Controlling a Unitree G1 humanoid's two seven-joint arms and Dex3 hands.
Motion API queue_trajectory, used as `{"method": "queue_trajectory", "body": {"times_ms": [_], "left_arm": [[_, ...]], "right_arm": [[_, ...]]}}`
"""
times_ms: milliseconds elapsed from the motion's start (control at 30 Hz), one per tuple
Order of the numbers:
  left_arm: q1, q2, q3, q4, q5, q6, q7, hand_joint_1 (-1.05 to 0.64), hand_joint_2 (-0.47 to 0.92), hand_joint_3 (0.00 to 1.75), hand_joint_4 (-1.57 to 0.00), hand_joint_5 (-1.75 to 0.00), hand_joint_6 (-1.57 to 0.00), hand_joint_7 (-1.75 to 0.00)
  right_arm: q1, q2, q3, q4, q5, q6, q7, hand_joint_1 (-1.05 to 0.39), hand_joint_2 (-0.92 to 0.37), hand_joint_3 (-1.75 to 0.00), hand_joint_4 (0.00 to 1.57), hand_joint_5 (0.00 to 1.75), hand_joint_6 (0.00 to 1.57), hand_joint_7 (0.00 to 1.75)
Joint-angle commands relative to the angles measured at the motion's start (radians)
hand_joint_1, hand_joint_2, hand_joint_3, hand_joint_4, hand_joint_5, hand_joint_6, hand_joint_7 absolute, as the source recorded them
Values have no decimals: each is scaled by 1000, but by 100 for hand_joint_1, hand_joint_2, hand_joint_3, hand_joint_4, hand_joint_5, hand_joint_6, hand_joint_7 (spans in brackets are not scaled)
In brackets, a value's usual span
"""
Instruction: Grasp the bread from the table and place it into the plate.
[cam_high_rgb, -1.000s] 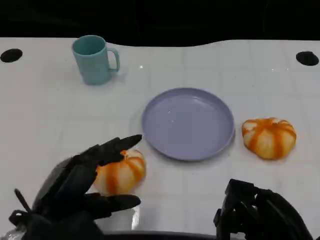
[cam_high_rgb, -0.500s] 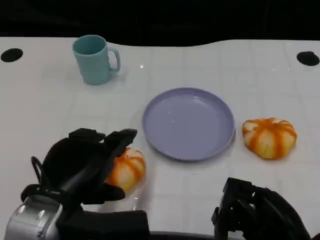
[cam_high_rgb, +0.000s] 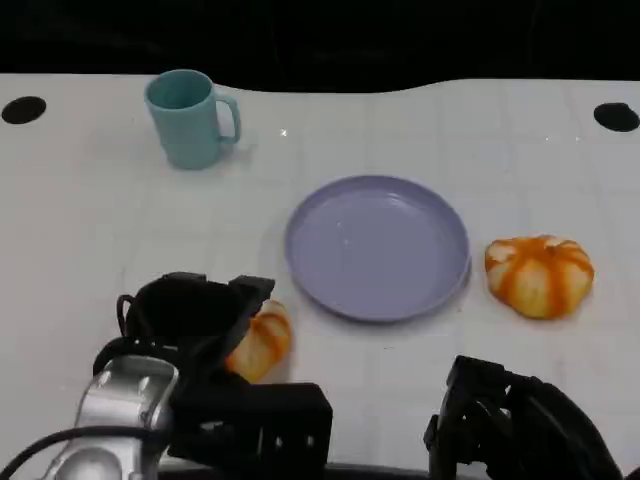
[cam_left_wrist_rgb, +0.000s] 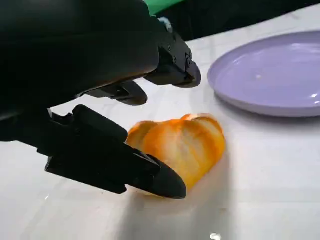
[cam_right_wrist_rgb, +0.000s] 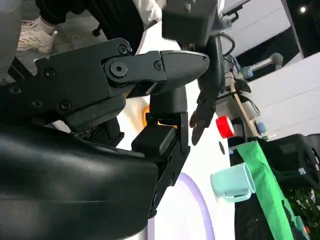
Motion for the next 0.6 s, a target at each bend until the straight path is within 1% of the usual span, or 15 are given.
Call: {"method": "queue_trajectory", "body": {"times_ms": [33, 167, 267, 367, 400, 433, 467, 500, 533, 567, 600], "left_arm": [[-73, -3, -12, 159, -61, -5, 48, -65, 85, 0, -40, -15, -31, -1], [-127, -12, -28, 340, -119, -45, 156, -60, 86, 0, -44, -15, -34, -1], [-152, -16, -45, 421, -144, -55, 210, -54, 87, 1, -49, -15, -37, -2], [-164, -12, -66, 462, -158, -67, 257, -44, 91, 2, -64, -19, -47, -5], [-166, -9, -71, 471, -164, -79, 278, -40, 92, 5, -70, -41, -61, -5], [-164, -5, -70, 481, -177, -103, 311, -35, 92, 11, -73, -76, -78, -6], [-163, -2, -70, 489, -188, -122, 338, -32, 92, 16, -80, -97, -93, -10], [-163, 1, -73, 498, -194, -139, 363, -30, 92, 18, -84, -110, -102, -11], [-162, 6, -77, 505, -196, -154, 390, -29, 92, 20, -84, -134, -114, -17], [-161, 10, -83, 511, -195, -162, 411, -29, 92, 20, -82, -149, -118, -21], [-159, 13, -88, 516, -195, -170, 435, -29, 92, 21, -79, -160, -116, -33]], "right_arm": [[1, -8, -6, 3, 2, -6, 2, -70, -92, -27, 83, 163, 76, 137], [1, -8, -4, 1, 2, -6, 2, -69, -92, -27, 83, 163, 76, 137], [3, -9, -2, 0, -5, -12, 0, -70, -92, -28, 83, 164, 76, 137], [5, -7, -3, -1, 0, -7, -1, -70, -92, -27, 83, 163, 76, 137], [6, -8, -3, -3, 2, -3, -2, -70, -92, -26, 84, 163, 76, 136], [7, -8, -2, -4, 1, -4, -3, -70, -92, -26, 84, 163, 76, 136], [7, -8, -2, -5, 0, -6, -2, -70, -92, -26, 84, 163, 76, 136], [7, -8, -2, -5, 0, -6, -2, -70, -92, -26, 84, 163, 76, 136], [8, -7, -2, -6, 1, -6, -2, -70, -92, -26, 84, 163, 76, 136], [8, -7, -1, -8, 0, -5, -3, -70, -92, -26, 84, 163, 76, 136], [9, -8, -2, -10, 1, -4, -4, -70, -92, -26, 84, 162, 76, 136]]}}
